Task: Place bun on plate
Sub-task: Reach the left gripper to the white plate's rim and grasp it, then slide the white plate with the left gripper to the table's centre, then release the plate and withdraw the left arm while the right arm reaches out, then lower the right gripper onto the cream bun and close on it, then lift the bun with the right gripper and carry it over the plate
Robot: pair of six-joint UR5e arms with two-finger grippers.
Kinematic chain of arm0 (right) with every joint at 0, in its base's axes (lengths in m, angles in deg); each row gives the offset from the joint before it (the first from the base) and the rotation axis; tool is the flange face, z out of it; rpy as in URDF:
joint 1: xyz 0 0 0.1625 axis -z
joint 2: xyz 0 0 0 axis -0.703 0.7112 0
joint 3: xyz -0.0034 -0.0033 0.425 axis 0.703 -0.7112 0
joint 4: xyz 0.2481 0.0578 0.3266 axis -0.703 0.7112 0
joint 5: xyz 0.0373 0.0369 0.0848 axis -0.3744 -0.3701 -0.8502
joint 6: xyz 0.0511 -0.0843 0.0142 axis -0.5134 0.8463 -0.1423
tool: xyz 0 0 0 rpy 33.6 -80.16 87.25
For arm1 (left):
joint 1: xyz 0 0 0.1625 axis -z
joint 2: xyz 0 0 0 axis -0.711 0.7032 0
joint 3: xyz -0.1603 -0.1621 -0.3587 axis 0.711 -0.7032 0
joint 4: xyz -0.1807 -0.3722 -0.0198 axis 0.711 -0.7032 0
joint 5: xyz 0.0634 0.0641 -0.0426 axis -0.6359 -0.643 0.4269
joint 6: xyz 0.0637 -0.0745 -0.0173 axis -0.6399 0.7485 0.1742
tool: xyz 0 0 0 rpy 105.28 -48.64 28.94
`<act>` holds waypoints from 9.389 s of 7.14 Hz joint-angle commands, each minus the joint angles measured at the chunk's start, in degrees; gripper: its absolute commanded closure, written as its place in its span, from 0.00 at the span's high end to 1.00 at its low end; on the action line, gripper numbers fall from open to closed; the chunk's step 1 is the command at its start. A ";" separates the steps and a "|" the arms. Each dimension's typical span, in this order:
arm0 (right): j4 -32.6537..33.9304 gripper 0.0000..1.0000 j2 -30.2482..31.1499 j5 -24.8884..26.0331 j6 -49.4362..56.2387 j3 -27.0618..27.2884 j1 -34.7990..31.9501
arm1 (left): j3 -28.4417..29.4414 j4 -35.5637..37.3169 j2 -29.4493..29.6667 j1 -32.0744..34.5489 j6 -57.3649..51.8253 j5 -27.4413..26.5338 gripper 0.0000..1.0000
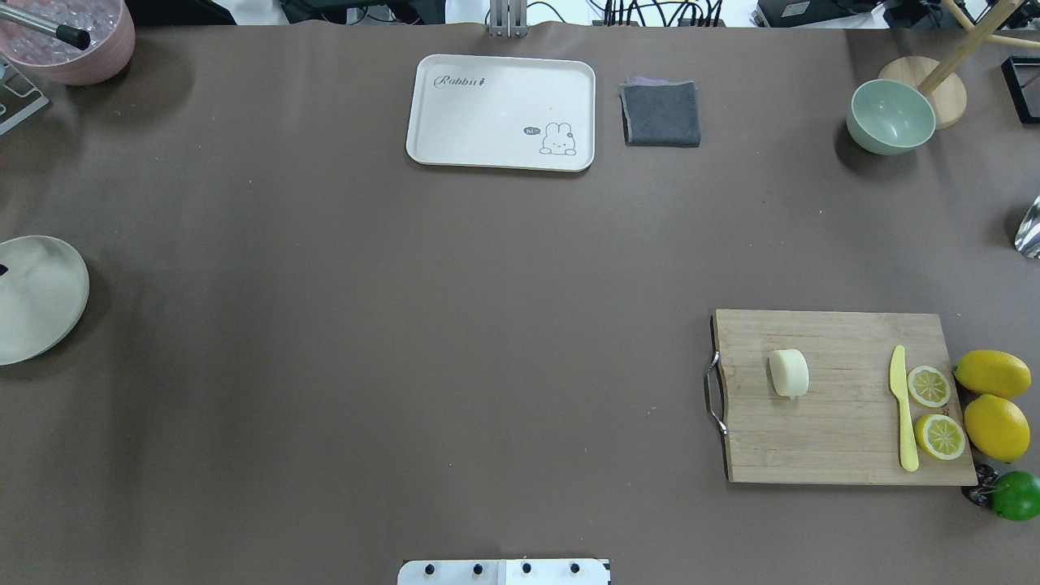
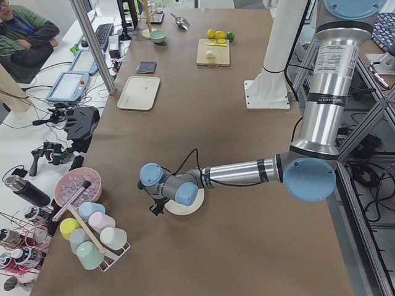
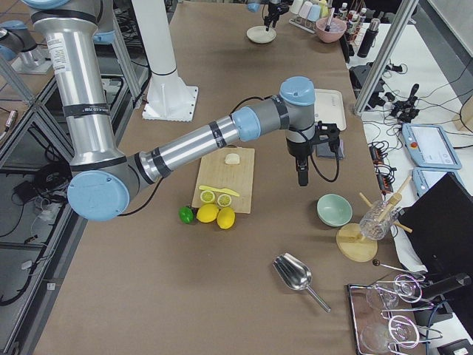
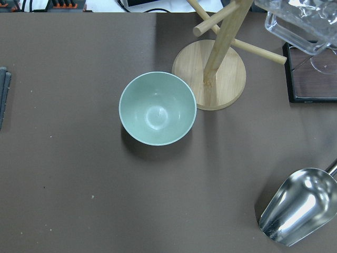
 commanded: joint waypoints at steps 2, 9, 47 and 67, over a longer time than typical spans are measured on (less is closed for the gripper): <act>0.00 1.00 -0.63 0.82 0.00 0.06 0.00 | 0.08 0.08 0.48 -0.79 -0.06 -0.03 0.16; 0.35 1.00 -2.12 0.12 0.00 -0.20 1.32 | -5.09 4.38 5.82 6.76 6.39 10.50 0.00; -0.26 1.00 3.32 7.67 -23.29 5.42 43.14 | -15.74 -11.79 14.19 -6.68 52.93 -6.89 0.98; -1.23 0.00 -21.17 11.11 -24.68 -1.24 39.29 | -14.77 -15.13 15.59 -12.13 53.55 -10.49 0.98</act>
